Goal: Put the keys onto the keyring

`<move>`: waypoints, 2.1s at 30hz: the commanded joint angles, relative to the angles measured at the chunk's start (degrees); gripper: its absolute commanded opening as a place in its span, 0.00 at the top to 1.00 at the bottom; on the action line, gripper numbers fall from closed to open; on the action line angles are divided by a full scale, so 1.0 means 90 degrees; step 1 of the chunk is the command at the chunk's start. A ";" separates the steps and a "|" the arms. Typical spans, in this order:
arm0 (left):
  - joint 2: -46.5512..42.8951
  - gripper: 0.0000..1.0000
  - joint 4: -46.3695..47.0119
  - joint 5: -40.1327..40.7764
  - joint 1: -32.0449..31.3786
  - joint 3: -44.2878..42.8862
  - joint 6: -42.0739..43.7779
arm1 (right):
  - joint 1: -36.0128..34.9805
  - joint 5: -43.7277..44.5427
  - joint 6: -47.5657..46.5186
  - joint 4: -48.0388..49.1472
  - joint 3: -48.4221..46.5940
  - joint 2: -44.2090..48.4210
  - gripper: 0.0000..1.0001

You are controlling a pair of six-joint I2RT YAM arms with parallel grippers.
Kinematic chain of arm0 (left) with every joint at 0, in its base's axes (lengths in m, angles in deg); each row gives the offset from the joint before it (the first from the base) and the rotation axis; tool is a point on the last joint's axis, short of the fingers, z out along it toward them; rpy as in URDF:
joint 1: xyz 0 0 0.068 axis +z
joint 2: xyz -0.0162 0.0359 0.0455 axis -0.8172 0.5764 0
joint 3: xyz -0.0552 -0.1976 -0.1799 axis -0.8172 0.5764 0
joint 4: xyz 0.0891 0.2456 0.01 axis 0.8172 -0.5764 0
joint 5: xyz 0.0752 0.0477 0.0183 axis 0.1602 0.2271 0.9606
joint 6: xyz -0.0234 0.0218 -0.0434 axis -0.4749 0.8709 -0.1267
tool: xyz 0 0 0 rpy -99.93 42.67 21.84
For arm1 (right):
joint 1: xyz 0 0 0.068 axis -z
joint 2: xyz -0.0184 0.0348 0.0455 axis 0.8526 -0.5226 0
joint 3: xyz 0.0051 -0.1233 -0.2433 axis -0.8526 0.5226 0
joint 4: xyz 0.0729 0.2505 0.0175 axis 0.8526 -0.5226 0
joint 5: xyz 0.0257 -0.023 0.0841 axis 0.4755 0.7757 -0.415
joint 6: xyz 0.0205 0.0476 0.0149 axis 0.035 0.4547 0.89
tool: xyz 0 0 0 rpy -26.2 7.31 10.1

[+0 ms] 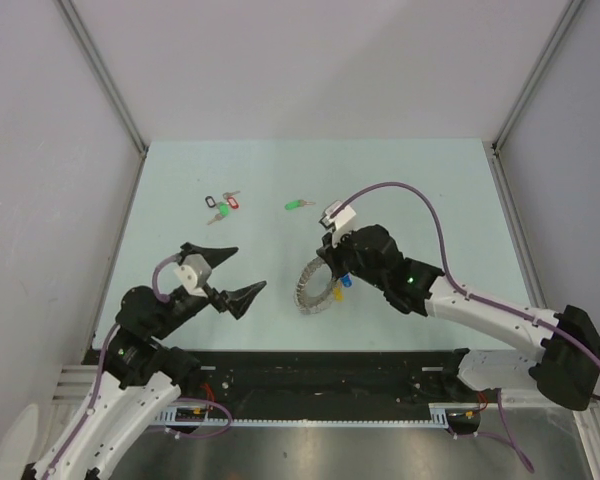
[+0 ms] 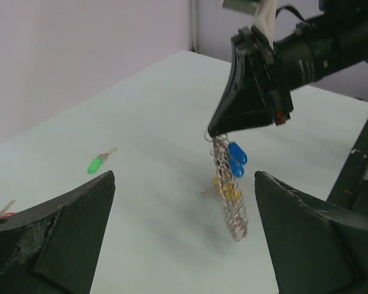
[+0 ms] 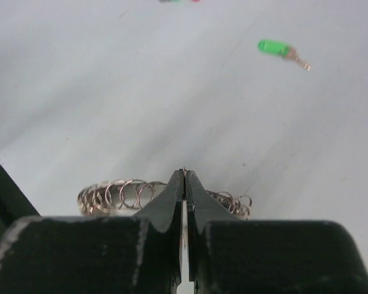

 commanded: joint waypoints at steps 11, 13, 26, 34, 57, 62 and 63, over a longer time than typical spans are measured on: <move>0.1945 0.00 0.0557 -0.1025 0.0047 -0.1194 -0.0294 | 0.1101 -0.2795 -0.1680 0.1182 -0.0313 0.0785 1.00; 0.2033 0.00 0.0782 -0.1132 0.0037 -0.1214 -0.0168 | 0.1414 -0.3558 -0.1681 0.1202 -0.0294 0.0853 1.00; 0.3642 0.09 0.1359 -0.2509 0.0037 -0.1760 0.0751 | 0.2088 -0.6137 -0.2597 0.1085 -0.0304 0.0883 1.00; 0.4533 0.22 0.1388 -0.2998 -0.0021 -0.2103 0.1102 | 0.2147 -0.6568 -0.3057 0.0880 -0.0294 0.0883 1.00; 0.4983 0.62 0.1398 -0.3272 -0.0481 -0.1830 0.1357 | 0.1981 -0.6666 -0.2960 0.1085 -0.0274 0.0619 1.00; 0.5022 0.67 0.1407 -0.3242 -0.0520 -0.1820 0.1337 | 0.1923 -0.6598 -0.2950 0.1104 -0.0274 0.0600 1.00; 0.5051 0.67 0.1388 -0.3232 -0.0529 -0.1820 0.1347 | 0.1913 -0.6578 -0.2950 0.1114 -0.0265 0.0599 1.00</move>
